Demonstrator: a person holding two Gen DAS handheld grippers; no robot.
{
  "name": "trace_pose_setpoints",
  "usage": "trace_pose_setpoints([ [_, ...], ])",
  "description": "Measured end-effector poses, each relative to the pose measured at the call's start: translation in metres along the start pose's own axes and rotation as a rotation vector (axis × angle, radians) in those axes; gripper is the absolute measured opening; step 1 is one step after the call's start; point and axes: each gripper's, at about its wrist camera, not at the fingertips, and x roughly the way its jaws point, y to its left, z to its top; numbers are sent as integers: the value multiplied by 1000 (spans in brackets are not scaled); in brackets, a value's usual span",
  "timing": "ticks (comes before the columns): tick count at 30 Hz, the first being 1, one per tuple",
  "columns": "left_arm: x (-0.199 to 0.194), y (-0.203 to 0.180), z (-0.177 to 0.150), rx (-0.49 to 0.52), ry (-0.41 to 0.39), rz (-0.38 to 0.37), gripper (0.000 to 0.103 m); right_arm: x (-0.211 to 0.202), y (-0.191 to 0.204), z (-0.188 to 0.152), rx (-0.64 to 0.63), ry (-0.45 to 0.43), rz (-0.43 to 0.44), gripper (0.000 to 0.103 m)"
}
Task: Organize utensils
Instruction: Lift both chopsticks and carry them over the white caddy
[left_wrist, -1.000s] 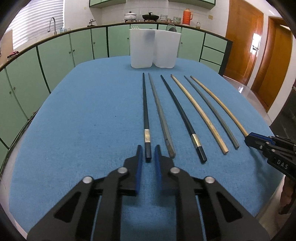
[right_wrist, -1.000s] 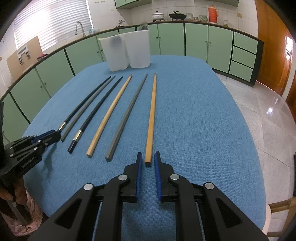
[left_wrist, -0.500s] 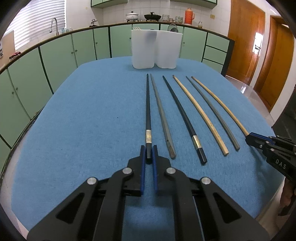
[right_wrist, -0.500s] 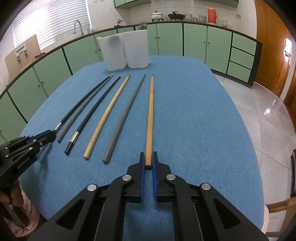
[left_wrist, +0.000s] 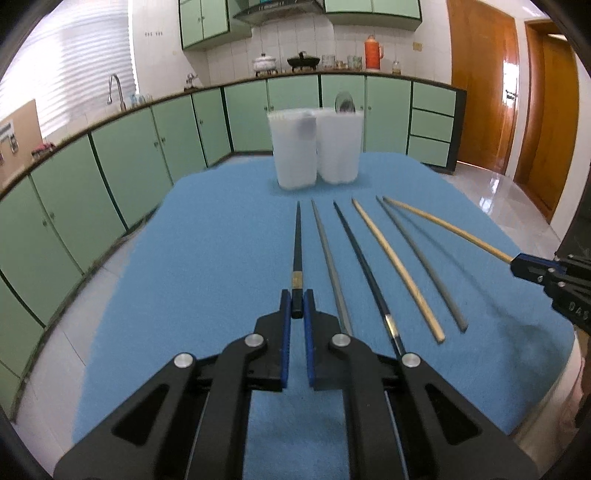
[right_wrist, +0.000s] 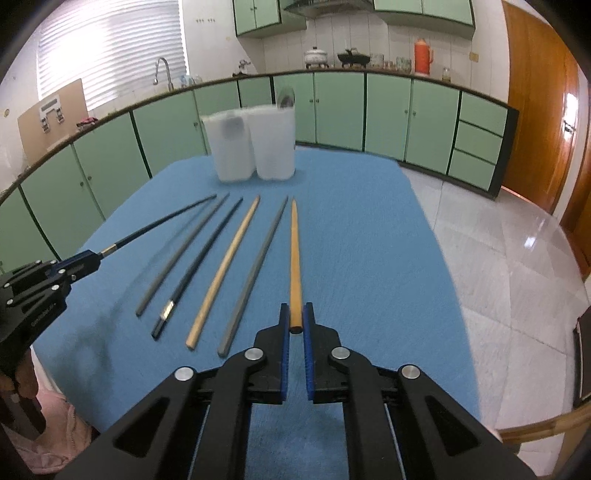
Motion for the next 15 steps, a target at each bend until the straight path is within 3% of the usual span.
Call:
trace_pose_setpoints([
  [15, -37, 10, 65, 13, -152, -13, 6, -45, -14, 64, 23, -125, 12, 7],
])
